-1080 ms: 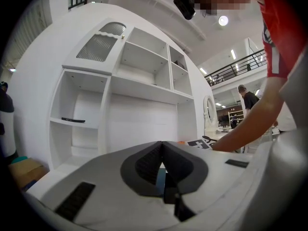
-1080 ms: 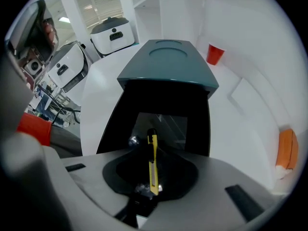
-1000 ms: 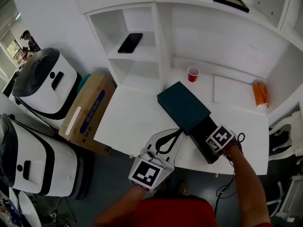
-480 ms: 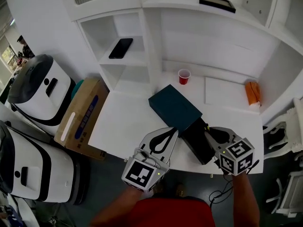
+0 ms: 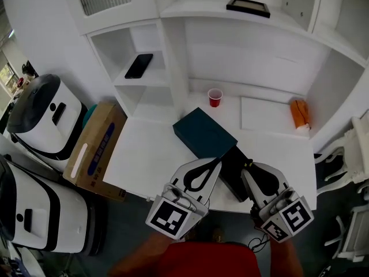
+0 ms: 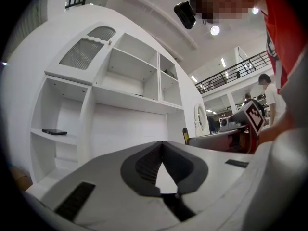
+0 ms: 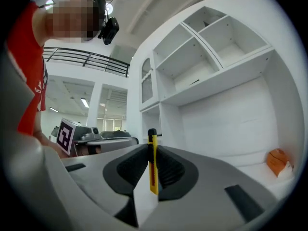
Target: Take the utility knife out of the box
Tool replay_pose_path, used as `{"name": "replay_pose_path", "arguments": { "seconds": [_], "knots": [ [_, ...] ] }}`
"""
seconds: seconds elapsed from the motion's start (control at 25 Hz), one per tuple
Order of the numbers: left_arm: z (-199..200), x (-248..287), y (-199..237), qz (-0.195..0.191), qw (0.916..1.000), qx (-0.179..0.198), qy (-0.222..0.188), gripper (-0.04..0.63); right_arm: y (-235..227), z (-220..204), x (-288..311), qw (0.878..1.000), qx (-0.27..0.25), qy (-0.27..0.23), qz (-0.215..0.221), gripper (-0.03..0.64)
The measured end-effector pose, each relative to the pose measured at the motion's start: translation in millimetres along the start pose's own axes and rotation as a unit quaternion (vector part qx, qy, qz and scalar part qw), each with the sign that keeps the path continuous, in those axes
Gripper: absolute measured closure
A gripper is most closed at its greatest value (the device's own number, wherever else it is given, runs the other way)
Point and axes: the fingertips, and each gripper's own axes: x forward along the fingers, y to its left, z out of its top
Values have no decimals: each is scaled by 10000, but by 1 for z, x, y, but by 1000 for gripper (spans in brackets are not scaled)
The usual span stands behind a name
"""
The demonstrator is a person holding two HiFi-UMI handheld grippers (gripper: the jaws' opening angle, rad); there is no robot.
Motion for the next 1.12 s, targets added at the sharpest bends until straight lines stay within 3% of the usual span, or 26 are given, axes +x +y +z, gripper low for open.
{"name": "replay_pose_path", "arguments": {
  "seconds": [0.28,1.12],
  "knots": [
    [1,2,-13,-75,10000,-17,-14,577,6,14,-7,9995,-84,-300,-45,546],
    [2,-1,-11,-9,10000,6,-32,577,12,20,-4,9992,-79,-403,-2,546]
  ]
}}
